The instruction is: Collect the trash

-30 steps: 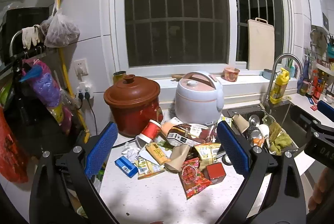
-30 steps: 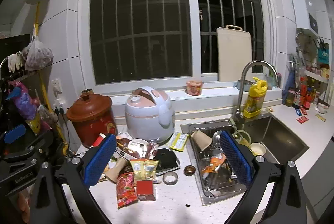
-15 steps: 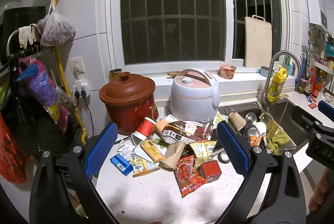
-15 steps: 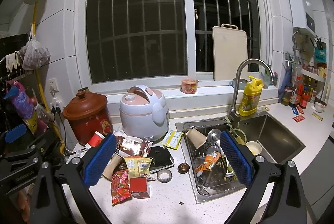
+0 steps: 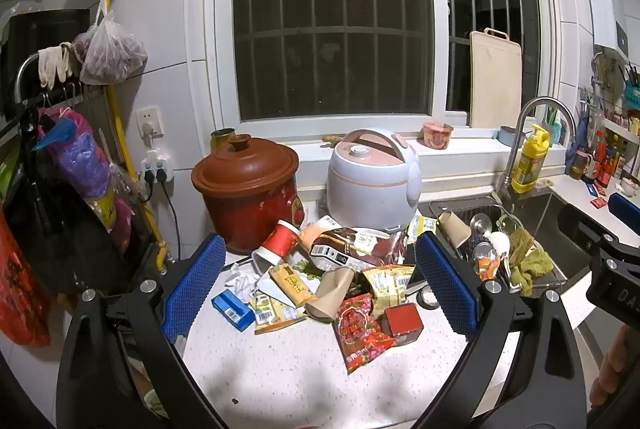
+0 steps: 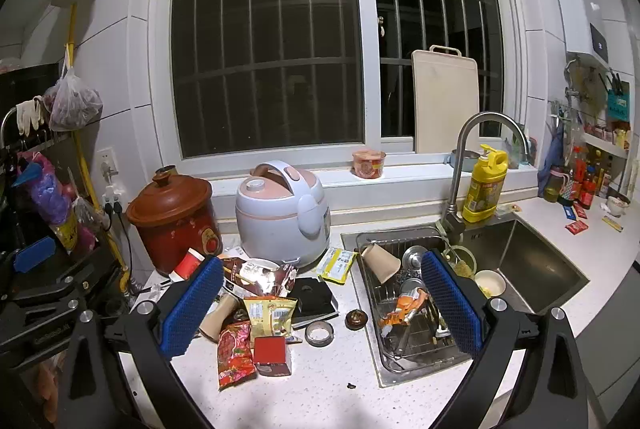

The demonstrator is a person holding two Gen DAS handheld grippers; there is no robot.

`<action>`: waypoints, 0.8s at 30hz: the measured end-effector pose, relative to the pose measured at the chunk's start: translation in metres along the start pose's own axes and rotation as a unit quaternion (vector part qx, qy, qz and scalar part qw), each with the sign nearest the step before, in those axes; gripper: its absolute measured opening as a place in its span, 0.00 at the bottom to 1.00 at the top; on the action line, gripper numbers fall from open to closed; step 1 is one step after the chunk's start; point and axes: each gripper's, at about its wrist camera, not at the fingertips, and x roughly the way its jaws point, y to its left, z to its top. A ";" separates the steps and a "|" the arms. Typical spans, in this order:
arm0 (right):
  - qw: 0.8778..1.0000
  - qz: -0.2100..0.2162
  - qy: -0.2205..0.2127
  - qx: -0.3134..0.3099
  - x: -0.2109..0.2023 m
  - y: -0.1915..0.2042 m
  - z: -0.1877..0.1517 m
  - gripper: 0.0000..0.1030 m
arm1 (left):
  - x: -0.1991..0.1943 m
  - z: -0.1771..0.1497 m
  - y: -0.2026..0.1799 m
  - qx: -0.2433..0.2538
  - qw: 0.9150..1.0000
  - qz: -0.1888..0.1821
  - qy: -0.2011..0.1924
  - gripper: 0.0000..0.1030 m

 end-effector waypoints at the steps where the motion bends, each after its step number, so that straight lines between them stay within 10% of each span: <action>1: 1.000 0.001 0.000 0.000 0.000 0.000 0.000 0.95 | 0.000 -0.001 -0.001 -0.001 1.000 0.001 0.000 0.91; 24: 1.000 0.008 0.005 -0.004 0.004 0.004 -0.004 0.95 | -0.001 -0.009 0.000 -0.004 1.000 0.003 0.009 0.91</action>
